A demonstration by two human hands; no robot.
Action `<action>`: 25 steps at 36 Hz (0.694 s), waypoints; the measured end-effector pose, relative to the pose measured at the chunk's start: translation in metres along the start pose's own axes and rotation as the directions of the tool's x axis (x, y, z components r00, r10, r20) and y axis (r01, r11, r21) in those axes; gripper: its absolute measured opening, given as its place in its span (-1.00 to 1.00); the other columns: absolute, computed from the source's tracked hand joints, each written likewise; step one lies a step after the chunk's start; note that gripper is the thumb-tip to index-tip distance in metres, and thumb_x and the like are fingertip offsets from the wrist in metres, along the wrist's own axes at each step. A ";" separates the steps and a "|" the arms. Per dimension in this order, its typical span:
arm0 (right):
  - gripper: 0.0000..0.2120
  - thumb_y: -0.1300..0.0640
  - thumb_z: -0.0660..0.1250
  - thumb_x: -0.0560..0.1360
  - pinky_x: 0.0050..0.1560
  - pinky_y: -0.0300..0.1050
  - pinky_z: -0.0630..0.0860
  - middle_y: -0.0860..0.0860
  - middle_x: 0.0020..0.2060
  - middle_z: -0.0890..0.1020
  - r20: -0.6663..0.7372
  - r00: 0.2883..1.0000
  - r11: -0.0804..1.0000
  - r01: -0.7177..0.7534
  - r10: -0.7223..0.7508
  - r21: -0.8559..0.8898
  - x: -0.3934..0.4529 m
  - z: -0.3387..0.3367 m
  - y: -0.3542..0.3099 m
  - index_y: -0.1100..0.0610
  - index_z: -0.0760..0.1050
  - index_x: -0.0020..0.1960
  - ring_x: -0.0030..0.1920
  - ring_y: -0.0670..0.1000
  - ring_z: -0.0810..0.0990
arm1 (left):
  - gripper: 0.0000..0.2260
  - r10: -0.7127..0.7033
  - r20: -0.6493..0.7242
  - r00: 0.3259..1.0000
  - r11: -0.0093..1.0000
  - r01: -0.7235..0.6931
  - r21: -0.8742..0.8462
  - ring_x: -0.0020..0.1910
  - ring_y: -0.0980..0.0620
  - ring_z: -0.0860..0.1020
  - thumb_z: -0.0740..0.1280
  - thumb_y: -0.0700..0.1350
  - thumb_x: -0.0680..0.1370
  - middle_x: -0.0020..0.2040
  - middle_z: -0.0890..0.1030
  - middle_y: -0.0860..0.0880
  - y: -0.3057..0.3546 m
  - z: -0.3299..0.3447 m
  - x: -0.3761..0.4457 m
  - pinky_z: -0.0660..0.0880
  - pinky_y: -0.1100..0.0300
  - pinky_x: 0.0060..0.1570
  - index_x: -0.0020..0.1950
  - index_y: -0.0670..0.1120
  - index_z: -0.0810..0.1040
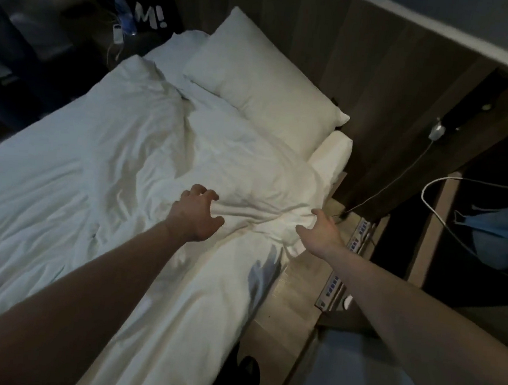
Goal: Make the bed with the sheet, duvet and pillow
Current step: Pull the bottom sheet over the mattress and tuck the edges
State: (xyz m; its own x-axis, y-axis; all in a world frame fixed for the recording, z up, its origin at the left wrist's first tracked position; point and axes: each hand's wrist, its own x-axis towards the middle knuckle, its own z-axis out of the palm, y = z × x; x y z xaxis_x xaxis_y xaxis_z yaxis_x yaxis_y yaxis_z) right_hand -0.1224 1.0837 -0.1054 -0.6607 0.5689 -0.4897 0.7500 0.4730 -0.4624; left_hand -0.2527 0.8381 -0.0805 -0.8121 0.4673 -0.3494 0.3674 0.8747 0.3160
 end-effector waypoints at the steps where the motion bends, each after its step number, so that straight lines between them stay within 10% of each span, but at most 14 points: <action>1: -0.38 -0.04 0.30 0.55 0.36 0.00 0.33 0.10 0.49 0.25 -0.014 1.000 1.000 -0.003 0.003 0.012 0.011 -0.002 -0.001 0.04 0.18 0.54 0.45 0.18 0.30 | -0.47 0.007 0.000 1.000 1.000 -0.007 0.003 0.35 -0.15 0.36 0.35 0.12 0.50 0.44 0.32 -0.09 0.001 -0.001 0.013 0.39 -0.06 0.29 0.43 -0.01 0.39; 25: -0.28 -0.26 0.24 0.54 0.41 0.05 0.30 0.11 0.49 0.33 0.073 0.984 0.969 -0.172 0.161 0.177 0.275 -0.024 0.014 0.06 0.17 0.56 0.46 0.19 0.32 | -0.52 0.032 0.072 0.997 0.996 -0.038 0.082 0.36 -0.10 0.35 0.37 0.05 0.50 0.44 0.30 -0.04 0.062 -0.007 0.318 0.39 -0.05 0.32 0.40 0.01 0.41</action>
State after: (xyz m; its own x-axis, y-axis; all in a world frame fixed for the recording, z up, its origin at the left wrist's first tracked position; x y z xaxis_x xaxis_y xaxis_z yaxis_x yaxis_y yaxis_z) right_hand -0.2926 1.2631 -0.2284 -0.5317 0.5869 -0.6105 0.8348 0.2416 -0.4947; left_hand -0.4913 1.0400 -0.1655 -0.7651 0.5028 -0.4022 0.4334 0.8641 0.2559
